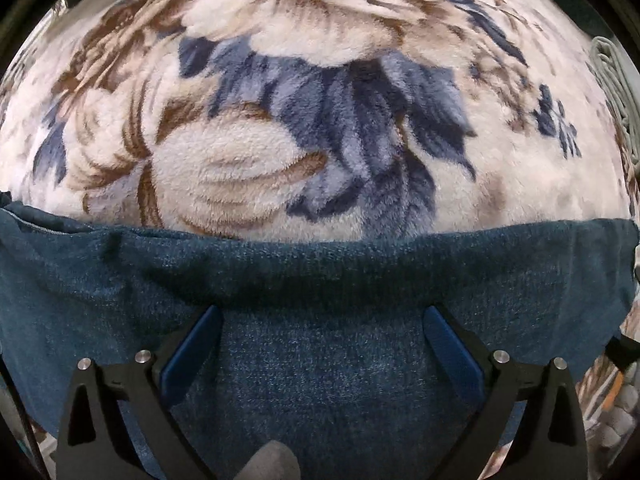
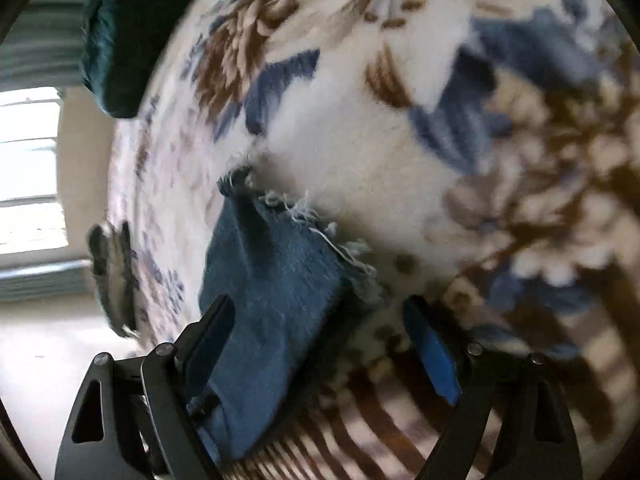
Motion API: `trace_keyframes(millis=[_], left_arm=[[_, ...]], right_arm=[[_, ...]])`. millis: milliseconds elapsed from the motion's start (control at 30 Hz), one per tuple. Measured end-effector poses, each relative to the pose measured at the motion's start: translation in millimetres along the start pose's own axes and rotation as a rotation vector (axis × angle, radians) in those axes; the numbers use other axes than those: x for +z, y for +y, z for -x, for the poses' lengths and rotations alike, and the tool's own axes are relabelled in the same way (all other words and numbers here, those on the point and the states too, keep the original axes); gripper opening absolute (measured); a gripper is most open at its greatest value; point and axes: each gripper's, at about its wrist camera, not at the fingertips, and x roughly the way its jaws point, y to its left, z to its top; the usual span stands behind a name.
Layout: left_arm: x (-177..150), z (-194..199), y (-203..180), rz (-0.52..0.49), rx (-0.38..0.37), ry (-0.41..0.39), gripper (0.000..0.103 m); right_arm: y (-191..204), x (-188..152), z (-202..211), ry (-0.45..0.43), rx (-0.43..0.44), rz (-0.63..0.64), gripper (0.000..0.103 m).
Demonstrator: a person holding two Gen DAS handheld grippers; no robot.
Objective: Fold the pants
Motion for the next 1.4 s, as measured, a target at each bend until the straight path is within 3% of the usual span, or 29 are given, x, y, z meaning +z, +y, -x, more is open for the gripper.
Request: trace_keyframes(millis=[33, 133, 167, 300, 333, 367, 467, 533, 633, 767, 900, 1033, 1233, 1400], left_arm=[[0, 1, 1, 0.008, -0.009, -0.001, 0.103], [3, 4, 2, 0.001, -0.022, -0.015, 0.103], [2, 5, 0, -0.015, -0.016, -0.021, 0.103], [-10, 7, 0, -0.040, -0.015, -0.031, 0.103], [-10, 8, 0, -0.040, -0.021, -0.030, 0.103], [-15, 8, -6, -0.040, -0.027, -0.030, 0.103], [-14, 25, 0, -0.038, -0.079, -0.035, 0.103], [-15, 31, 6, -0.045, -0.063, -0.040, 0.103], [-15, 44, 26, -0.018, -0.038, -0.055, 0.103], [-18, 73, 69, 0.074, -0.056, -0.085, 0.103], [-27, 104, 128, 0.155, -0.034, -0.102, 0.103], [-46, 134, 203, 0.217, 0.000, -0.118, 0.103], [-82, 160, 308, 0.275, 0.042, -0.131, 0.103], [-96, 172, 364, 0.273, 0.086, -0.168, 0.103]], right_arm=[[1, 1, -2, -0.027, 0.067, -0.017, 0.088], [1, -2, -10, -0.036, 0.295, -0.063, 0.067], [3, -4, -17, -0.019, 0.325, -0.075, 0.067], [6, -9, -51, 0.016, 0.293, -0.083, 0.067], [9, -8, -55, 0.006, 0.296, -0.087, 0.054], [13, -7, -57, 0.000, 0.276, -0.081, 0.008], [32, -8, -45, -0.087, 0.174, 0.008, 0.006], [35, -11, -29, -0.139, 0.119, 0.058, 0.006], [29, -17, -31, -0.130, 0.102, 0.012, 0.006], [61, -37, -4, -0.180, 0.076, 0.047, 0.006], [135, -82, 19, -0.233, -0.019, 0.171, 0.006], [214, -158, 7, -0.261, -0.125, 0.318, 0.006], [304, -302, -82, -0.231, -0.255, 0.558, 0.006], [337, -428, -179, -0.145, -0.341, 0.774, 0.006]])
